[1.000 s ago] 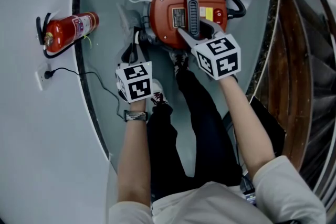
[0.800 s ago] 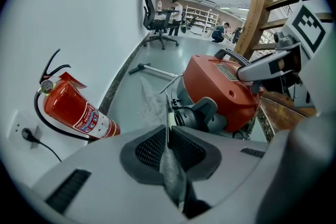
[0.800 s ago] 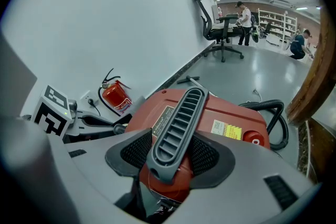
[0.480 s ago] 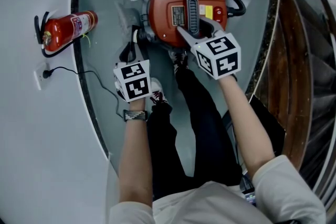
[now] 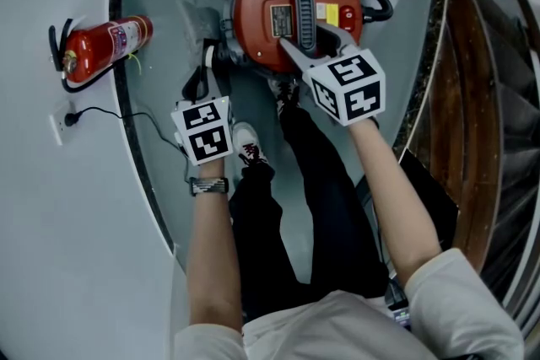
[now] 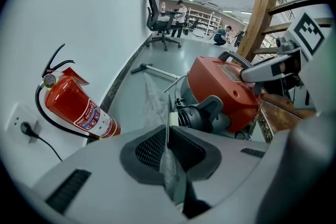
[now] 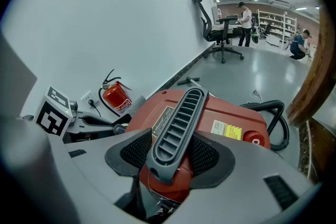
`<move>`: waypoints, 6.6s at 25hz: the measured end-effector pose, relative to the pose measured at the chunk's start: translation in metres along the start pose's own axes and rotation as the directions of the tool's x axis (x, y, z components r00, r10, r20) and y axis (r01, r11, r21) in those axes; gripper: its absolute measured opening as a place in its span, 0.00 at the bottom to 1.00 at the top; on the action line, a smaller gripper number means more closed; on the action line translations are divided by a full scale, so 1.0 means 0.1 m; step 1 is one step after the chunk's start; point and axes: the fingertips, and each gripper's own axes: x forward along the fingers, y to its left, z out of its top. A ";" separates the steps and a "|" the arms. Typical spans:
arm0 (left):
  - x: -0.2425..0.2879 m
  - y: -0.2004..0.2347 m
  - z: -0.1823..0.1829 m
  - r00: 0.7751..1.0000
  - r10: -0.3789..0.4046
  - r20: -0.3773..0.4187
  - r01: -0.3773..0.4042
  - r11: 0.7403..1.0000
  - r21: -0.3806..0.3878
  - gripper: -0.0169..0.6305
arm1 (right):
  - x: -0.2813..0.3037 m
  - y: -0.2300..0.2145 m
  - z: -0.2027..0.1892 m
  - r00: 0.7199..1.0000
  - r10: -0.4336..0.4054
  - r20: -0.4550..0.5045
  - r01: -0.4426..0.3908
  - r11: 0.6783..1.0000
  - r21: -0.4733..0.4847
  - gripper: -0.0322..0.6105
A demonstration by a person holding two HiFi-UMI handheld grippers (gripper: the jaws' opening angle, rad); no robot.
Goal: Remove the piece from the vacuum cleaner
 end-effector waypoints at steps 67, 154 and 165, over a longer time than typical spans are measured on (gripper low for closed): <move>0.23 0.13 0.36 0.996 -0.039 0.076 0.063 0.937 -0.344 0.08 | -0.01 0.00 0.01 1.000 0.018 0.013 -0.018 1.000 0.008 0.40; 0.02 0.20 -0.15 0.997 -0.074 0.027 0.078 0.978 -0.194 0.11 | -0.02 0.02 0.02 0.998 0.048 0.043 -0.047 0.999 -0.011 0.41; 0.03 0.23 -0.15 0.996 -0.082 0.034 0.087 0.972 -0.217 0.11 | -0.02 0.02 0.02 0.998 0.046 0.047 -0.045 0.999 -0.014 0.41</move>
